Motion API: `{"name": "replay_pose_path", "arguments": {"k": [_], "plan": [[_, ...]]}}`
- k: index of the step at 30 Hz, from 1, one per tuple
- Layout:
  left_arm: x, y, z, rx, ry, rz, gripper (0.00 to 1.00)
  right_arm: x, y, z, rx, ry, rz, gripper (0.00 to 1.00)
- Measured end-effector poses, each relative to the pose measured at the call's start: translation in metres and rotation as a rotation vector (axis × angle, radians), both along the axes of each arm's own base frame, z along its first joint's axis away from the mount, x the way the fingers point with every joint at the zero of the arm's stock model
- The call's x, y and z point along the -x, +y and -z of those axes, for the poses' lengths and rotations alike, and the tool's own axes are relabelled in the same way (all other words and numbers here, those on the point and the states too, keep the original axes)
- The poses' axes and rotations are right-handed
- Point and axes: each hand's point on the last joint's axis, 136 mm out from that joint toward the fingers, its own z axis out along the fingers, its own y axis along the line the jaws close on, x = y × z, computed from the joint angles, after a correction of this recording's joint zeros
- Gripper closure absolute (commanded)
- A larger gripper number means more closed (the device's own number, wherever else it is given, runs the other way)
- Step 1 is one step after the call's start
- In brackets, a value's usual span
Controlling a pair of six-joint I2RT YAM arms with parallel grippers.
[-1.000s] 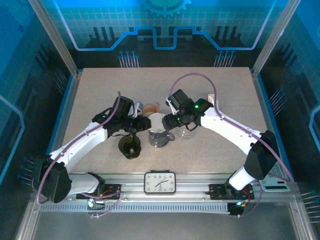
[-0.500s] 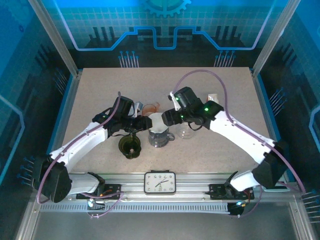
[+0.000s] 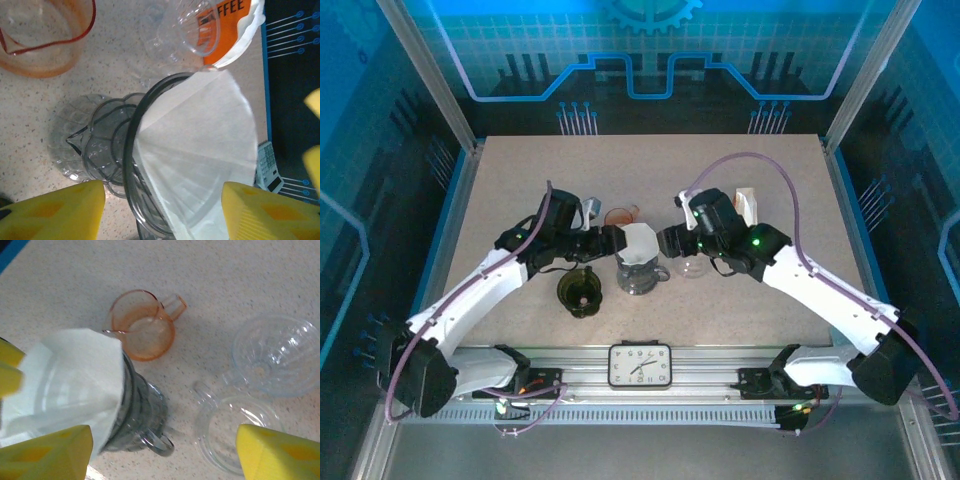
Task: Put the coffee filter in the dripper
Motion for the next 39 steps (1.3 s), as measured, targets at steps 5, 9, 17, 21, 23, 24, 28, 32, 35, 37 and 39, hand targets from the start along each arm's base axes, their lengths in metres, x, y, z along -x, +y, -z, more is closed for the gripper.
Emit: {"name": "replay_pose_path", "arguments": {"k": [5,9,17,21,23,24,28,32,35,37,39], "plan": [[-0.010,0.014,-0.008,0.014,-0.022,-0.062,0.37,0.001,-0.019,0.015,0.019,-0.017,0.060,0.19],[-0.035,0.040,-0.013,0.043,-0.035,-0.176,0.39,0.003,-0.033,0.019,0.009,-0.042,0.099,0.19],[-0.082,0.053,0.030,0.025,0.058,-0.264,0.35,0.009,-0.054,0.031,-0.028,-0.023,0.138,0.20],[-0.103,0.055,0.064,-0.035,0.115,-0.294,0.36,0.014,-0.059,0.044,-0.039,0.019,0.136,0.20],[-0.108,0.057,0.079,-0.061,0.136,-0.303,0.37,0.016,-0.059,0.045,-0.046,0.029,0.131,0.20],[-0.109,0.058,0.086,-0.077,0.146,-0.304,0.37,0.017,-0.058,0.044,-0.052,0.029,0.128,0.20],[-0.123,0.060,0.101,-0.124,0.151,-0.302,0.39,0.020,-0.058,0.042,-0.068,0.028,0.116,0.20],[-0.134,0.061,0.105,-0.154,0.133,-0.290,0.47,0.023,-0.060,0.045,-0.072,0.037,0.117,0.20],[-0.140,0.063,0.108,-0.180,0.123,-0.288,0.50,0.024,-0.059,0.047,-0.076,0.046,0.111,0.20],[-0.140,0.064,0.111,-0.201,0.122,-0.283,0.50,0.025,-0.060,0.049,-0.074,0.050,0.112,0.20],[-0.141,0.063,0.111,-0.217,0.117,-0.272,0.52,0.025,-0.060,0.050,-0.072,0.053,0.111,0.20]]}}
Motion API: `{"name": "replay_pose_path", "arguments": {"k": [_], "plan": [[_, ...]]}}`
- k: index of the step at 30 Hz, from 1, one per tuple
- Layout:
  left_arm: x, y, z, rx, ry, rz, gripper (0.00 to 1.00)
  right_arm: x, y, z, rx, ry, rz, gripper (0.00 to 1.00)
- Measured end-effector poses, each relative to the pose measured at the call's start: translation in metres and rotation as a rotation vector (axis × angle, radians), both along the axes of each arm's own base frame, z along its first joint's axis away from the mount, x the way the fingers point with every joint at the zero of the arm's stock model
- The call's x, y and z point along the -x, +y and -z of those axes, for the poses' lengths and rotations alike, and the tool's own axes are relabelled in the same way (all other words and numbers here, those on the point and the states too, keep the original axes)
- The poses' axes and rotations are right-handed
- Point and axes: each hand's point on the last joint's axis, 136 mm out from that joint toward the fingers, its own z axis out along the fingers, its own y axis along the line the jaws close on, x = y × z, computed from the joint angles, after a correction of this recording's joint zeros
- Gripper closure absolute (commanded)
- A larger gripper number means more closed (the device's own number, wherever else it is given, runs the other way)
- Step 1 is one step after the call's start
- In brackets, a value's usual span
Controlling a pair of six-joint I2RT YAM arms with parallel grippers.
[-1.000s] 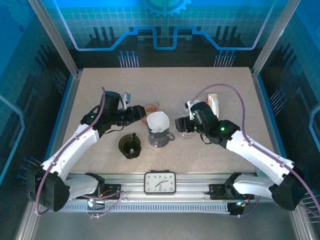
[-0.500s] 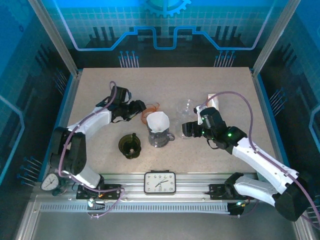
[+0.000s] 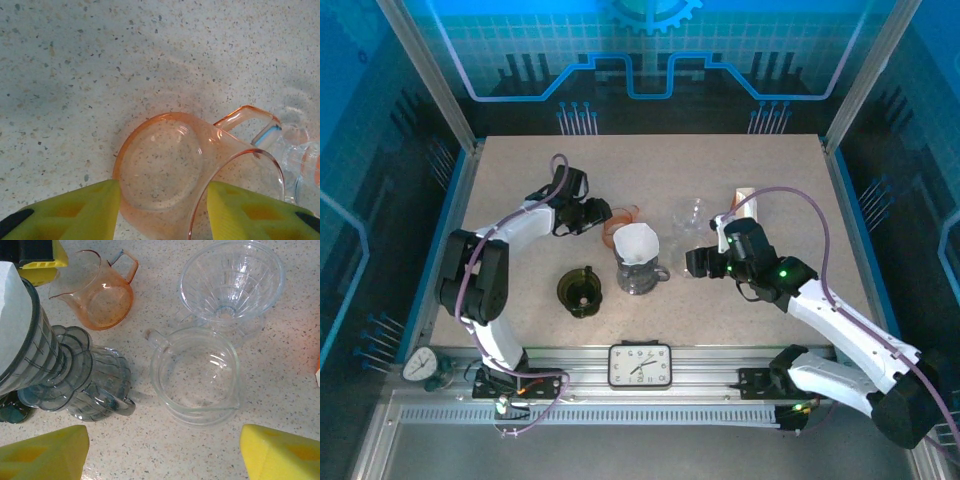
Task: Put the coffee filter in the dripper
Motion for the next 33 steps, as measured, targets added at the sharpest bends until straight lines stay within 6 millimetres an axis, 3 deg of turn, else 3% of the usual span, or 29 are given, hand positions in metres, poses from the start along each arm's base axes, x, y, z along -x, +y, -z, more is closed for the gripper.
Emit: {"name": "replay_pose_path", "arguments": {"k": [8,17,22,28,33], "plan": [[0.008,-0.011,0.011,-0.073,0.017,0.064,0.69,0.002,-0.002,0.007,0.008,0.016,0.000,0.20],[0.013,-0.002,0.017,-0.127,0.040,0.050,0.87,0.005,-0.002,0.012,0.007,0.031,-0.004,0.20],[0.020,0.001,0.021,-0.140,0.073,0.047,0.95,0.014,0.002,0.029,-0.016,0.081,-0.033,0.23],[0.027,0.005,0.012,-0.146,0.071,0.042,1.00,0.028,0.008,0.051,-0.048,0.149,-0.067,0.25],[0.036,0.013,-0.001,-0.138,0.058,0.025,1.00,0.043,0.024,0.062,-0.086,0.168,-0.123,0.26]]}}
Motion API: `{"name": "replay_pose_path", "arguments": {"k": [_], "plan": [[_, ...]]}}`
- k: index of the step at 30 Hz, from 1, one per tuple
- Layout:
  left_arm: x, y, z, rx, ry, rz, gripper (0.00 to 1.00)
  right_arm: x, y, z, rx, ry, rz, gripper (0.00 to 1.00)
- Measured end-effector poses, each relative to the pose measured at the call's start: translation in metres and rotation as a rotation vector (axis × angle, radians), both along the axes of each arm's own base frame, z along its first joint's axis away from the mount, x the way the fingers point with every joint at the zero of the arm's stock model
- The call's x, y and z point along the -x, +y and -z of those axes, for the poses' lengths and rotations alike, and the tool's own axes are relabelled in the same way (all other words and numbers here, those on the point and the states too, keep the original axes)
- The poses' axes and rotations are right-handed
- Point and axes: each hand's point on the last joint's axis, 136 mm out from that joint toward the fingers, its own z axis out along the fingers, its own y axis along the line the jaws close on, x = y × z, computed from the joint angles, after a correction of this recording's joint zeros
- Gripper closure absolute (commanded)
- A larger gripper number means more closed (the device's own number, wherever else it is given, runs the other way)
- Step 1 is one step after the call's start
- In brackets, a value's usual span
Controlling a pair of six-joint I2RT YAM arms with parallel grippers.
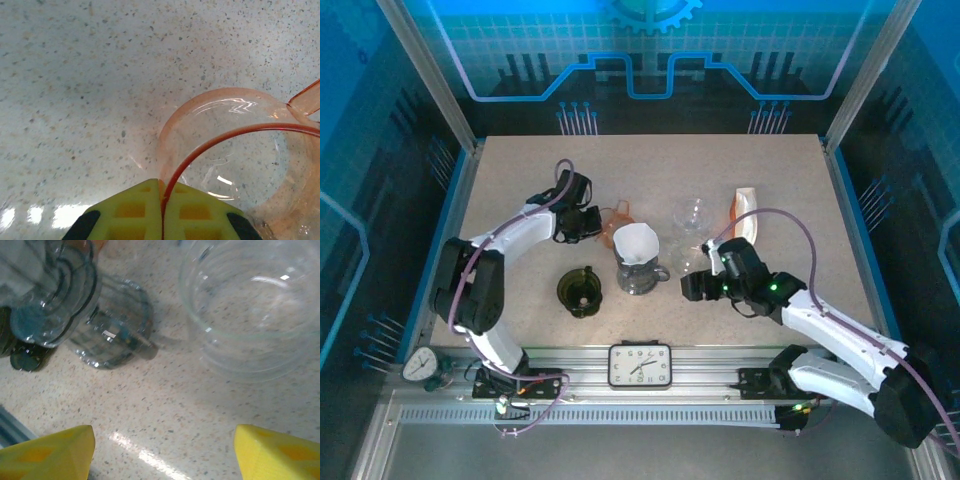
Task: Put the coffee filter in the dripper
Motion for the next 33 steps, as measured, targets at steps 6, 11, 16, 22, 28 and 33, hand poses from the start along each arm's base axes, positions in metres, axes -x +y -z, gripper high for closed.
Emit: {"name": "replay_pose_path", "arguments": {"k": [6,11,16,22,28,33], "plan": [[0.014,0.020,-0.016,0.006,-0.019,-0.042,1.00,0.017,0.021,0.016,-0.038,0.018,-0.065,0.27],[0.034,0.025,-0.031,0.013,-0.036,-0.044,1.00,0.022,0.038,0.032,-0.057,0.025,-0.096,0.30],[0.050,0.027,-0.040,0.024,-0.036,-0.038,1.00,0.024,0.053,0.050,-0.065,0.020,-0.108,0.32],[0.064,0.029,-0.053,0.029,-0.041,-0.034,1.00,0.017,0.073,0.060,-0.086,-0.040,-0.089,0.37],[0.076,0.033,-0.067,0.031,-0.058,-0.033,1.00,0.006,0.084,0.078,-0.104,-0.057,-0.045,0.39],[0.082,0.037,-0.081,0.042,-0.093,-0.036,1.00,0.002,0.095,0.084,-0.124,-0.077,-0.039,0.42]]}}
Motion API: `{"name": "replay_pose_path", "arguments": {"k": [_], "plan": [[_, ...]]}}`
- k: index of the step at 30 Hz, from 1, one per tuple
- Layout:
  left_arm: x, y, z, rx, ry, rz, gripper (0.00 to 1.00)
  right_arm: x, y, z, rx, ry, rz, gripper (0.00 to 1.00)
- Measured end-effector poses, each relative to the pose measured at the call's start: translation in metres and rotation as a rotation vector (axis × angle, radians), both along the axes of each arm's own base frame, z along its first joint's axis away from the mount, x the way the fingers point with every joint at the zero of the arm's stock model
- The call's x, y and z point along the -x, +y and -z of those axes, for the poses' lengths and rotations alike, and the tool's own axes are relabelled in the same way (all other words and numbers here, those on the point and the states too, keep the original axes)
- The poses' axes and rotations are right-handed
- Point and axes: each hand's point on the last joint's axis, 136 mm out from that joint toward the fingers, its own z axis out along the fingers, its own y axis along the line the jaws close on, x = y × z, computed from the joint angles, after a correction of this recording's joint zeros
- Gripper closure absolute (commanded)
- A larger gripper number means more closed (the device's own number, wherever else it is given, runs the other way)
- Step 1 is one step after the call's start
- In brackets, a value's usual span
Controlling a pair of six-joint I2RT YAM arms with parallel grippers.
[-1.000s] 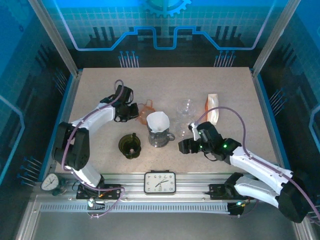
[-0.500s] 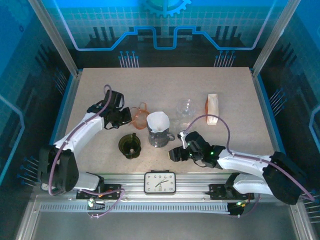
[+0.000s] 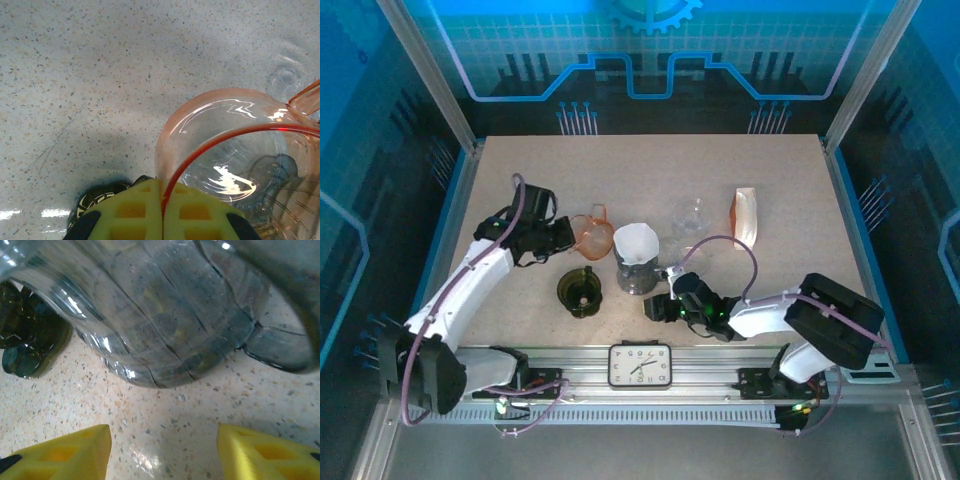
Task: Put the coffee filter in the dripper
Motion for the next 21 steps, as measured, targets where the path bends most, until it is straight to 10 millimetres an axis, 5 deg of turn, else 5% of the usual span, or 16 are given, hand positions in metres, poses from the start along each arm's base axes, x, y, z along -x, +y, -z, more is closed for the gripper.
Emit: {"name": "replay_pose_path", "arguments": {"k": [21], "plan": [[0.022,0.019,-0.031,0.012,-0.088,-0.049,1.00,-0.043,0.043,-0.002,-0.047,-0.042,0.047,0.48]]}}
